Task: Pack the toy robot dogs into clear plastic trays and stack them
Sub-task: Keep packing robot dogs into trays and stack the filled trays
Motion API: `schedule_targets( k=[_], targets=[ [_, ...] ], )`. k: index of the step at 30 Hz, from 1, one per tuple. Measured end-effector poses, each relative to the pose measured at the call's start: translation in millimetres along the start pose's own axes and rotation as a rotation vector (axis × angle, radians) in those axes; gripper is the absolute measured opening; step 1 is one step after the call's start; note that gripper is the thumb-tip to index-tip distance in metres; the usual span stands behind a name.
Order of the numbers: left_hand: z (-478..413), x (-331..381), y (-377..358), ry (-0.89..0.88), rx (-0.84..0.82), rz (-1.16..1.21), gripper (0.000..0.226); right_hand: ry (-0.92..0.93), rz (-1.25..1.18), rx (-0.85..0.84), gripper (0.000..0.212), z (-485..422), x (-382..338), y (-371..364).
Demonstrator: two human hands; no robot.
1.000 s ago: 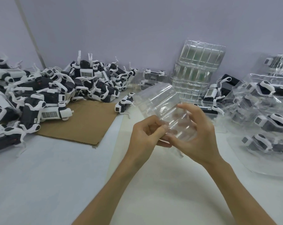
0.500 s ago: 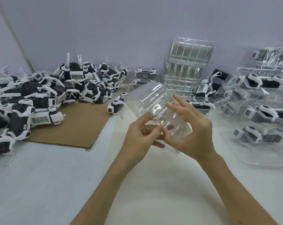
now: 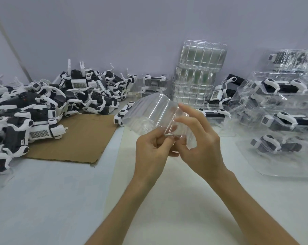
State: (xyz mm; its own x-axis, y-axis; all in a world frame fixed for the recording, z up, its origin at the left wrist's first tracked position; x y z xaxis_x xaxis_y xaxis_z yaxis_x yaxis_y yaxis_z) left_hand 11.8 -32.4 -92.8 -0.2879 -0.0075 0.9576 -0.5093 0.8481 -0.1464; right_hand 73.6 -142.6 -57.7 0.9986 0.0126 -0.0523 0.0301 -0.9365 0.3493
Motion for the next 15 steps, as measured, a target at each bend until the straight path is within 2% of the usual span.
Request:
schedule_targets(
  k=[3, 6, 9, 12, 15],
  targets=[
    [2.9, -0.3, 0.7, -0.038, 0.029, -0.019, 0.017, -0.115, -0.035, -0.05, 0.064, 3.9, 4.3, -6.5],
    [7.9, 1.1, -5.4, -0.108, 0.039, -0.076, 0.022, -0.212, -0.004, -0.064, 0.061, 6.5, 11.5, -8.0],
    [9.7, 3.8, -7.6, -0.181, 0.093, -0.167, 0.021, -0.208, 0.001, -0.062, 0.059, 7.9, 11.6, -8.9],
    [8.3, 5.1, -6.4, -0.183, 0.153, -0.207, 0.02, -0.181, 0.006, -0.054, 0.058, 8.4, 9.5, -11.2],
    [7.3, 7.0, -9.1, -0.209, 0.141, -0.285, 0.02, -0.18, 0.071, -0.043, 0.06, 8.0, 11.6, -8.6]
  ],
)
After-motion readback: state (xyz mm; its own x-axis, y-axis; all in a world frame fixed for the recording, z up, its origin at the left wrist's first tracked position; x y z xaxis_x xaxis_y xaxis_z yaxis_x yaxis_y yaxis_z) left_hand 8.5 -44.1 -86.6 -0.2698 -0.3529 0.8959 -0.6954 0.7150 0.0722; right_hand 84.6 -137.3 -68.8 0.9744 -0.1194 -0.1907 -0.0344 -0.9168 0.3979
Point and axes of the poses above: each hand's wrist, its own z-axis away from the middle knuckle, its own y-axis out of the back of the hand, x = y × z, the point moved 6 cm from there along -z, towards the middle knuckle, and after that the axes turned 10 degrees about y, right-handed, at the moved point
